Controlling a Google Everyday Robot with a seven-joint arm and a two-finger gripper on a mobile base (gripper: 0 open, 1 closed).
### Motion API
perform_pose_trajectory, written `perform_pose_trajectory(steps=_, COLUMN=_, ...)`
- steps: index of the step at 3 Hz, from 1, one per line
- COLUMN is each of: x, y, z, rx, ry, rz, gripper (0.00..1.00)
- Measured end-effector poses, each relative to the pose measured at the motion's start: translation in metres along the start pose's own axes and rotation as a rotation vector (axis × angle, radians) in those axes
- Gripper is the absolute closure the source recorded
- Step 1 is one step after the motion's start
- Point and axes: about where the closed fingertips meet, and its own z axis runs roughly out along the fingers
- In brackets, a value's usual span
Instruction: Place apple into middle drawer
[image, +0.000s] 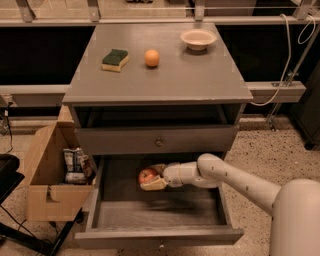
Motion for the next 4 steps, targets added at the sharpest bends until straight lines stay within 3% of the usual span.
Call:
perform_pose_trajectory(steps=1, x=-0.055, y=0.004, z=-0.027, rx=0.059, ry=0.067, rz=-0.055, gripper=0.37)
perform_pose_trajectory(steps=2, x=-0.079, y=0.004, z=-0.034, rx=0.07, ry=0.07, rz=-0.091, gripper=0.14)
perform_pose_trajectory(steps=3, x=-0.075, y=0.005, z=-0.031, rx=0.063, ry=0.068, rz=-0.086, gripper=0.0)
perform_pose_trajectory(steps=4, x=-0.075, y=0.006, z=-0.031, rx=0.063, ry=0.068, rz=-0.086, gripper=0.0)
